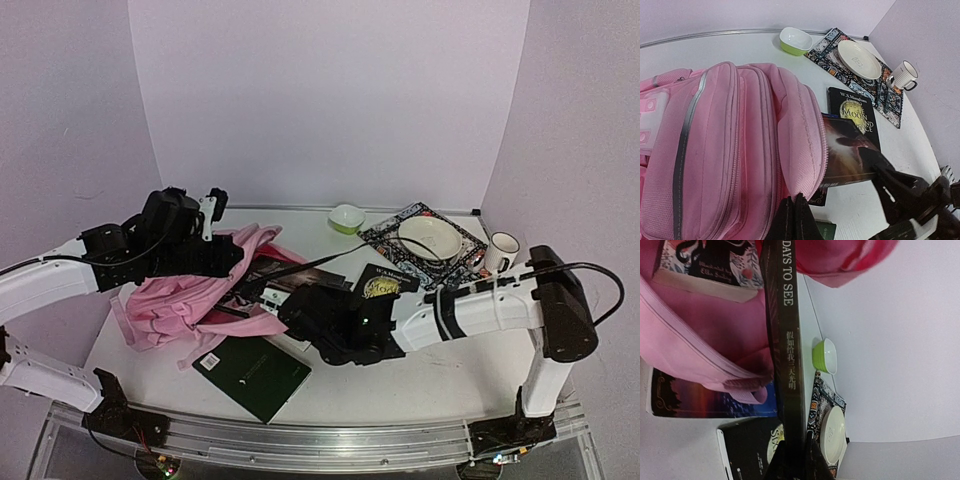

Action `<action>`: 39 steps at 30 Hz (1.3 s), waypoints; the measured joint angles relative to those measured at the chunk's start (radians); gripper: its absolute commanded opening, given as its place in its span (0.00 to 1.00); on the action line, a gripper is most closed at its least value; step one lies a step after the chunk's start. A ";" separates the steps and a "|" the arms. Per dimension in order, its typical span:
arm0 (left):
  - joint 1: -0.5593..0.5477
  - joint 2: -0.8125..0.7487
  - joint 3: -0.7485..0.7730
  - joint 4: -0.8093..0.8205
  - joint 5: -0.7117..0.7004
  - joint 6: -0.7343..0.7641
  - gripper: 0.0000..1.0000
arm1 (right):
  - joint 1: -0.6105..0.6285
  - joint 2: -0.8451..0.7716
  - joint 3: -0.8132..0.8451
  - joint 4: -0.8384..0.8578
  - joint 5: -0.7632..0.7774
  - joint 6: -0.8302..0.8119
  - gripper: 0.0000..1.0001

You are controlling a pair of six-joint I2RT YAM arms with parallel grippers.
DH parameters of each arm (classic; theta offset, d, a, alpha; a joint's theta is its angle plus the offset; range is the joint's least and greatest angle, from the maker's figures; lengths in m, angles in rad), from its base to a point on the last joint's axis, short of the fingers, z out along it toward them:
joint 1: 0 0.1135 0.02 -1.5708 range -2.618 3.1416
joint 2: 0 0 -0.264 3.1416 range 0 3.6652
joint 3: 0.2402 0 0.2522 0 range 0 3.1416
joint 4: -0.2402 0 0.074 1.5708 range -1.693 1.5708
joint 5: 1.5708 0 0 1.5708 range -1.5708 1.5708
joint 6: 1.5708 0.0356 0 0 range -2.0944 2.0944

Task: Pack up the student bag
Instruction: Place the book in the largest pocket of the bag.

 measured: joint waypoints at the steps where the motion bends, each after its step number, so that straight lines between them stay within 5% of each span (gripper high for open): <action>1: 0.001 0.001 0.000 0.002 0.008 -0.004 0.00 | 0.007 0.018 -0.003 0.034 -0.001 -0.018 0.00; 13: 0.005 0.005 0.000 0.023 0.088 -0.029 0.00 | 0.048 0.172 -0.006 0.289 -0.044 -0.211 0.01; 18: 0.005 0.006 0.000 0.023 0.100 -0.029 0.00 | 0.049 0.242 0.053 0.302 -0.087 -0.236 0.47; 21: 0.005 0.006 0.000 0.023 0.099 -0.029 0.00 | 0.049 0.252 0.069 0.290 -0.120 -0.210 0.65; 25: 0.005 0.000 -0.007 0.024 0.095 -0.029 0.00 | 0.049 0.241 0.080 0.220 -0.168 -0.129 0.81; 30: 0.005 -0.004 -0.027 0.038 0.096 -0.030 0.00 | 0.040 0.149 0.062 0.074 -0.252 0.026 0.88; 39: 0.004 -0.004 -0.048 0.059 0.099 -0.029 0.00 | -0.130 -0.108 0.001 -0.069 -0.580 0.566 0.83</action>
